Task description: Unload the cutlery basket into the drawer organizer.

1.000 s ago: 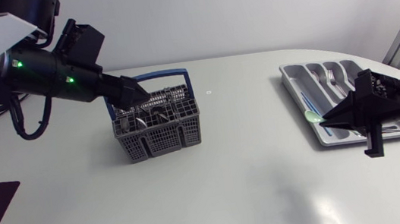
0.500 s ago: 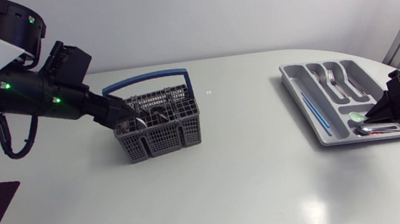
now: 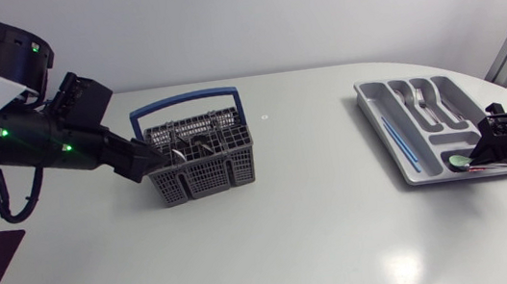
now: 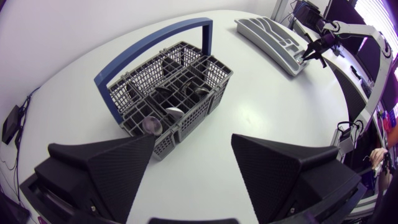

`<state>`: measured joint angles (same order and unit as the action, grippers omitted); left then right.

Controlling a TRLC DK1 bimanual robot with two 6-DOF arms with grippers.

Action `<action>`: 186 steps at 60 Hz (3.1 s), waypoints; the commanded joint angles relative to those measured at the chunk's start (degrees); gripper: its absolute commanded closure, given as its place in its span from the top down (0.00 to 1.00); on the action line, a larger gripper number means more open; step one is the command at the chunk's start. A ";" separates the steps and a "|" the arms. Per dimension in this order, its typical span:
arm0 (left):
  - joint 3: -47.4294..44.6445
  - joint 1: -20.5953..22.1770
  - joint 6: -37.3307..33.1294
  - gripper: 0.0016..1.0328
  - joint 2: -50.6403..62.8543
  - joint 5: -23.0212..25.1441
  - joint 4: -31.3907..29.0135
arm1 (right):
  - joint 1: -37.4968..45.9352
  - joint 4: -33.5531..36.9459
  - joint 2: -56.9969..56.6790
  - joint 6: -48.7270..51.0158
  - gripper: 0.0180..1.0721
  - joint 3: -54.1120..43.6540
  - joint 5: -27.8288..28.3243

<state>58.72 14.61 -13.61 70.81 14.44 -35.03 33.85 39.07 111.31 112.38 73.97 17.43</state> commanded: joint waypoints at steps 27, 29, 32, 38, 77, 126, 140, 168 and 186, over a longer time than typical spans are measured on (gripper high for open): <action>-5.11 -1.60 -4.94 0.84 -4.10 -0.37 0.92 | -3.35 -3.03 -1.97 -1.72 0.80 -1.29 -2.93; -5.37 -1.78 -5.11 0.84 -4.10 -0.29 1.19 | -4.05 -2.77 -3.20 -2.95 0.81 -1.64 -2.75; -5.72 -2.04 -5.11 0.84 -4.10 -0.29 1.72 | -5.54 -0.84 -5.31 -4.71 0.81 -2.17 -2.49; -6.60 -2.04 -5.47 0.84 -4.10 -0.29 2.95 | -8.80 0.39 -9.97 -9.28 0.82 -4.19 -1.43; -10.73 -4.77 -10.12 0.88 -4.54 0.33 7.60 | -45.97 1.98 -27.63 -50.50 0.84 -7.79 -2.93; -15.39 -12.68 -18.56 0.89 -3.31 8.77 12.35 | -78.67 -0.66 -12.25 -85.66 0.84 12.51 -21.47; -15.65 -14.00 -20.50 0.89 -3.04 10.00 12.61 | -79.55 2.94 -7.77 -94.10 0.84 20.68 -22.18; -15.12 -14.00 -20.76 0.89 -3.48 10.00 12.53 | -82.10 12.96 -4.78 -101.22 0.84 30.44 -23.41; -15.12 -15.40 -21.64 0.89 -3.75 10.00 12.53 | -83.50 13.75 -2.67 -103.76 0.84 32.20 -25.96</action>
<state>44.66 0.01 -33.39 67.11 23.77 -22.79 -48.80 52.36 106.41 10.55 104.44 -7.42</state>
